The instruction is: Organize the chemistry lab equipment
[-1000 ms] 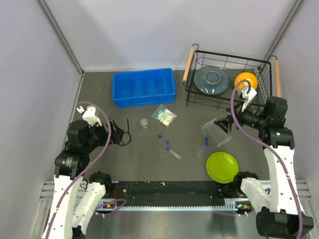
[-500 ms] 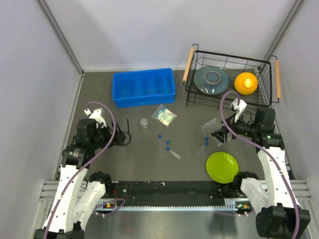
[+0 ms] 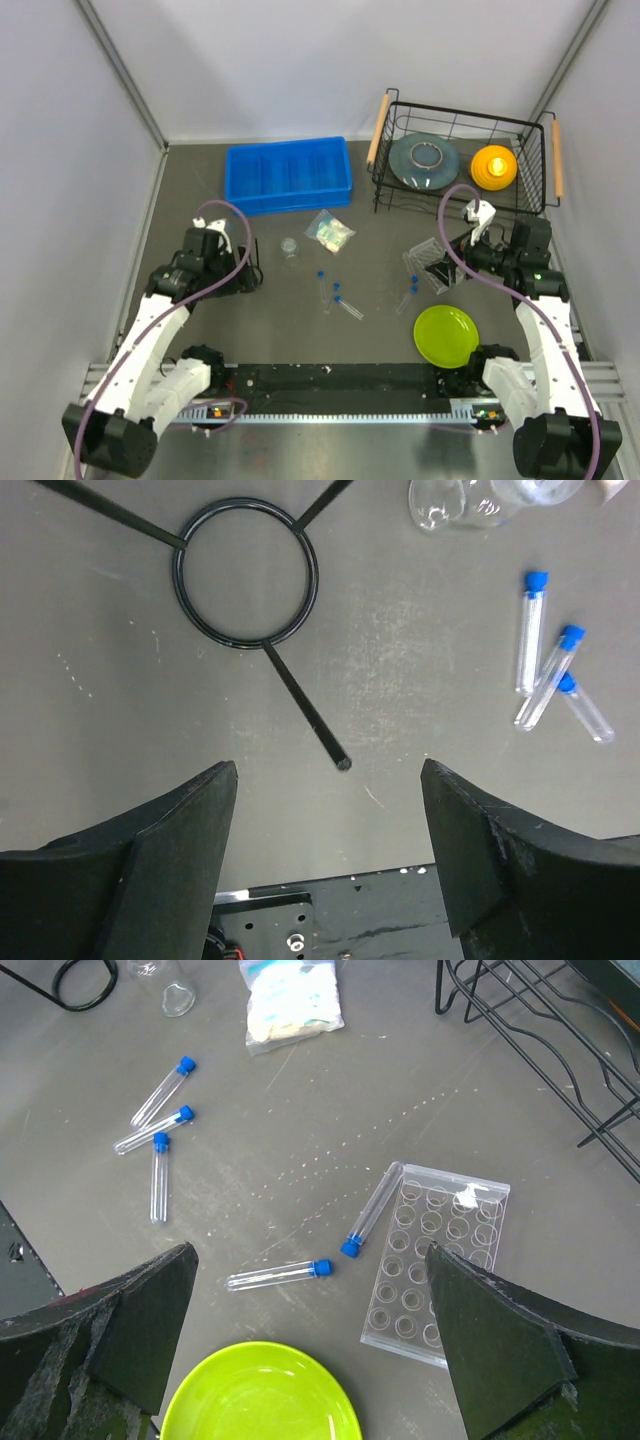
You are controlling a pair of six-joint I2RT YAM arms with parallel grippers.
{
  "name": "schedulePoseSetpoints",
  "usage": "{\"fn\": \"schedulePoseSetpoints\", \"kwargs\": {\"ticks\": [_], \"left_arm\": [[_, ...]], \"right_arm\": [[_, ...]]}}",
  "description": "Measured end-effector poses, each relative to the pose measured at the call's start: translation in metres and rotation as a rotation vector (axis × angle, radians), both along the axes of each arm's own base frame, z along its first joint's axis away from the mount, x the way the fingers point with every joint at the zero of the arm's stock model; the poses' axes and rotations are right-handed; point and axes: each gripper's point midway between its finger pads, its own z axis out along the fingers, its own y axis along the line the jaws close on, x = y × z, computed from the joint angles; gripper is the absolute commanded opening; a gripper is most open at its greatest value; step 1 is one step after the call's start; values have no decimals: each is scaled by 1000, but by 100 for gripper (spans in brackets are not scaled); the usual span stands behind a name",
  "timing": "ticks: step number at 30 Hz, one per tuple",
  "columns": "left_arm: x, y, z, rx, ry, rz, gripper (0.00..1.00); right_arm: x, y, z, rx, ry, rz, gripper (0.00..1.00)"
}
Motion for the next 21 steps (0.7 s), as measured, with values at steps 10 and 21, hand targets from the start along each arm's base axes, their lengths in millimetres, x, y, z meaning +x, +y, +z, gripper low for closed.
{"fn": "schedulePoseSetpoints", "kwargs": {"ticks": [10,21], "left_arm": [[17,-8,-19,218,138,-6,70],[23,-3,-18,295,155,25,38]], "right_arm": [[2,-3,0,-15,-17,-16,99],[3,-5,1,-28,-29,-25,99]]}}
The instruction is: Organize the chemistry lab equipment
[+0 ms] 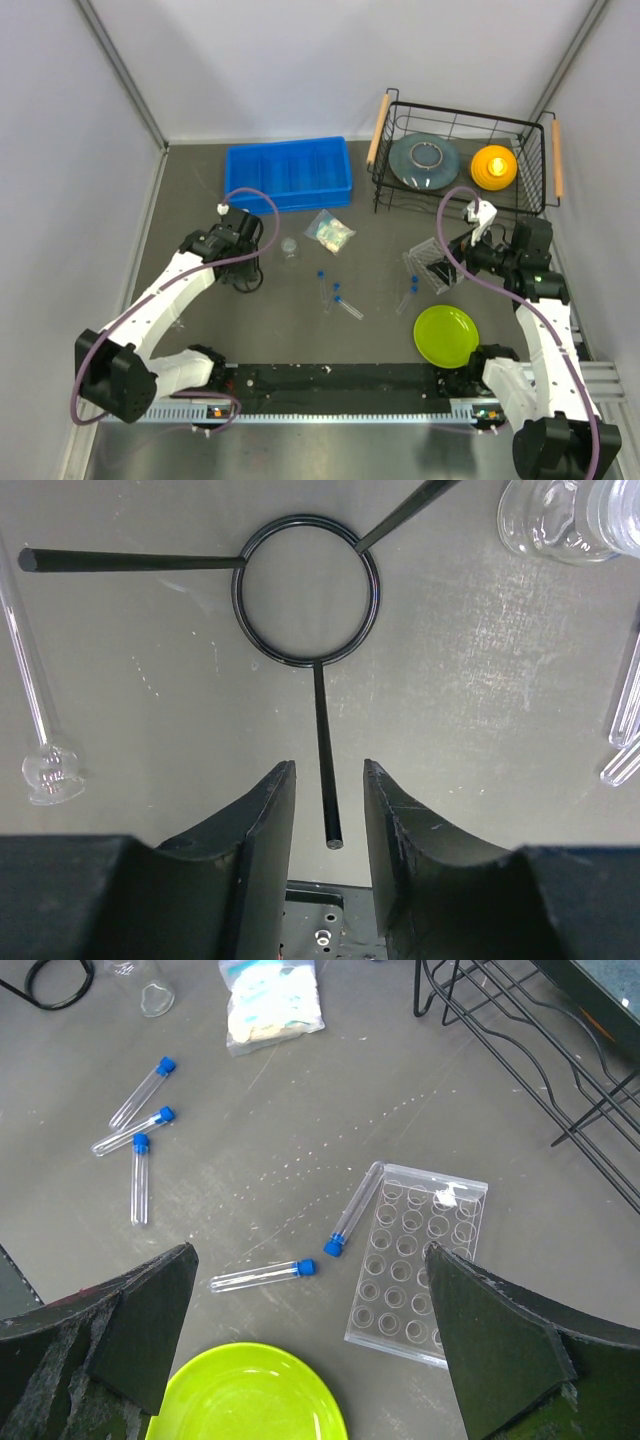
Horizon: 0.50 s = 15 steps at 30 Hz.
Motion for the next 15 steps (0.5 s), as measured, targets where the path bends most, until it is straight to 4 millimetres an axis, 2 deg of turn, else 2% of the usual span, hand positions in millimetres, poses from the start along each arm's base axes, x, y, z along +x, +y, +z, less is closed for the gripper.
{"fn": "schedulePoseSetpoints", "kwargs": {"ticks": [7,15], "left_arm": [[-4,-3,-4,17,21,-15,33],[-6,-1,-4,35,28,-13,23]], "right_arm": [[0,-1,-1,-6,1,-5,99],[1,-2,-2,-9,-3,-7,99]]}}
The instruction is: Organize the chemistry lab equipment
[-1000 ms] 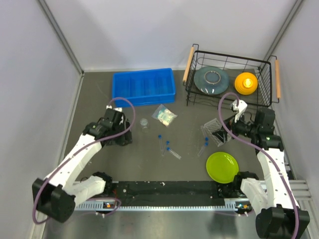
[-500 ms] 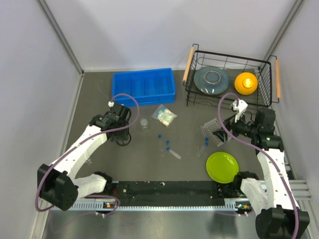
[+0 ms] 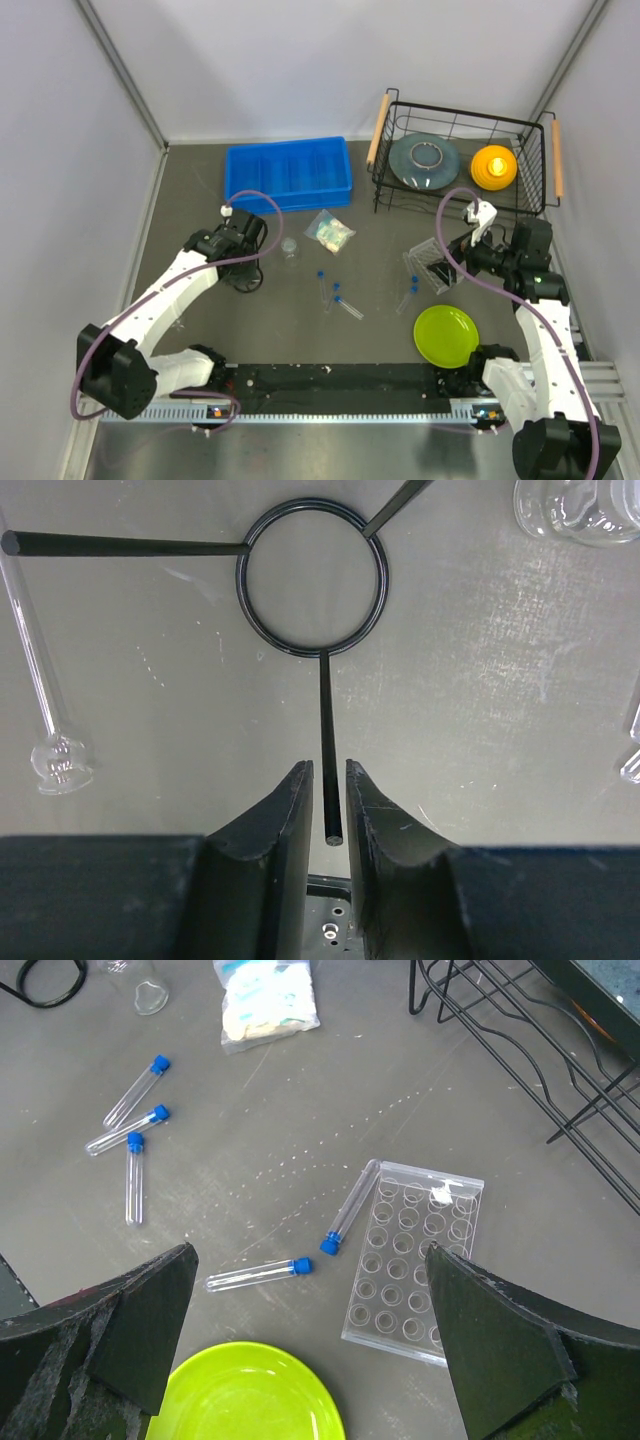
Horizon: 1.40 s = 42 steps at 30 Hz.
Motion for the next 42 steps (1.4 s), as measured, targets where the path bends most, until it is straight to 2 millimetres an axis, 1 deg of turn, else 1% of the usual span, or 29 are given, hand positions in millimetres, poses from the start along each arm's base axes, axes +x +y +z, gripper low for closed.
{"fn": "schedulePoseSetpoints", "kwargs": {"ticks": [3,4,6,9,11,17,20,24,30,34,36,39,42], "left_arm": [[0,1,-1,7,6,0,18],[0,1,-2,10,8,0,18],[0,1,-2,15,10,-1,14],[-1,2,-3,21,14,-1,4],[-1,2,-2,25,13,1,0],[-1,3,4,24,9,2,0],[2,2,14,16,-18,-1,0],[11,0,33,7,-75,-14,0],[31,1,68,24,-172,-34,0],[52,-2,96,49,-236,-56,0],[62,-4,106,64,-258,-71,0],[84,-7,121,85,-290,-96,0],[111,-9,132,102,-312,-106,0]], "right_arm": [[0,0,0,-1,-3,-1,99],[0,0,1,-1,-3,0,99],[0,0,1,-1,-3,-1,99],[0,0,0,-1,-3,-1,99],[0,0,0,-2,-3,-1,99],[0,-1,0,-4,-4,-3,99],[0,-1,1,-4,-8,-3,99],[0,-1,2,-5,-10,-3,99],[0,-1,2,-5,-11,-3,99],[0,-1,2,-6,-10,-4,99],[0,-1,1,-7,-11,-5,99],[0,-1,1,-7,-10,-6,99],[0,-1,2,-8,-12,-6,99]]}}
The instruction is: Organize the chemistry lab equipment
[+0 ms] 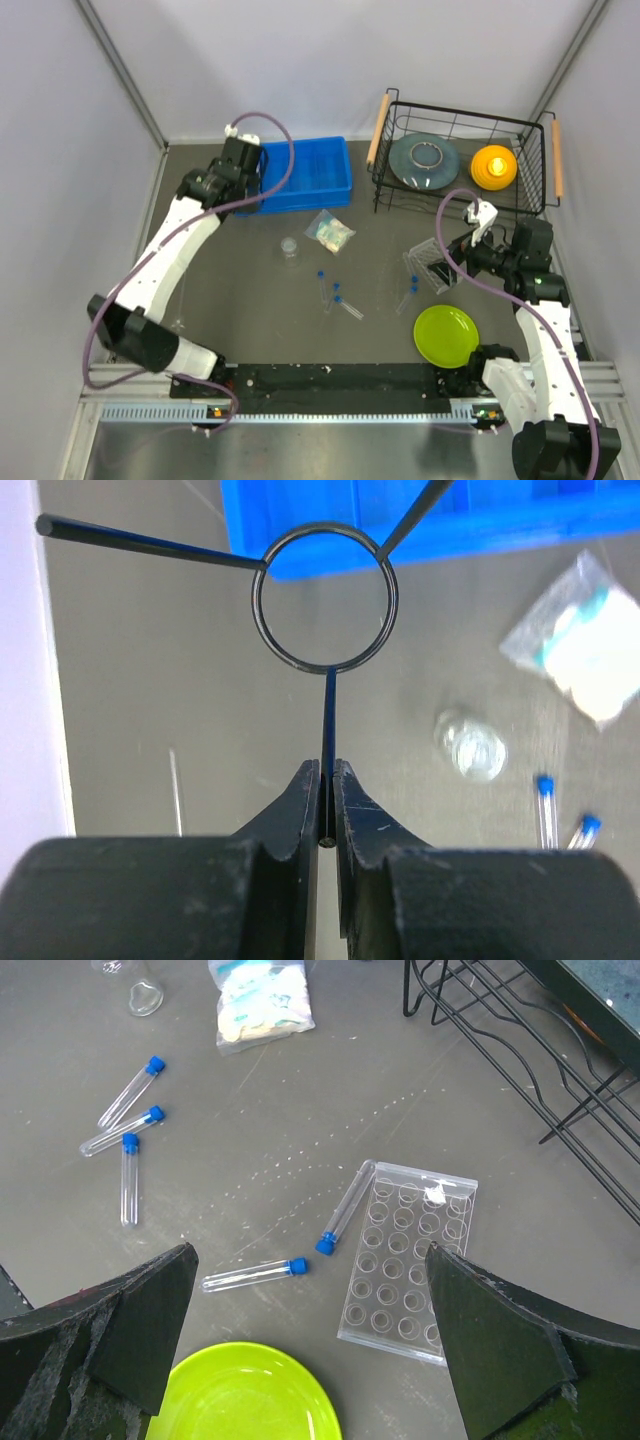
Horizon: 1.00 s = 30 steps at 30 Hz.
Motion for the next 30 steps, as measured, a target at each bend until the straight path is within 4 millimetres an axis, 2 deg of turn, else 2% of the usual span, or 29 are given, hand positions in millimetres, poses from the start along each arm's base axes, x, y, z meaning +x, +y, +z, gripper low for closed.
{"fn": "schedulePoseSetpoints", "kwargs": {"ticks": [8,12,16,20,27,30], "left_arm": [[102,21,21,-8,-73,63,0],[146,27,16,-28,-92,78,0],[180,19,5,-27,-97,58,0],[194,15,-13,-25,-75,46,0],[202,28,-44,-8,-18,71,0],[202,32,-48,-5,-9,80,0]], "right_arm": [[0,-1,2,-5,-13,-1,99],[0,-1,2,-7,-15,-1,99],[0,-1,2,-8,-16,0,99],[0,-1,2,-8,-16,0,99],[0,-1,2,-8,-14,0,99],[0,-1,2,-8,-14,0,99]]}}
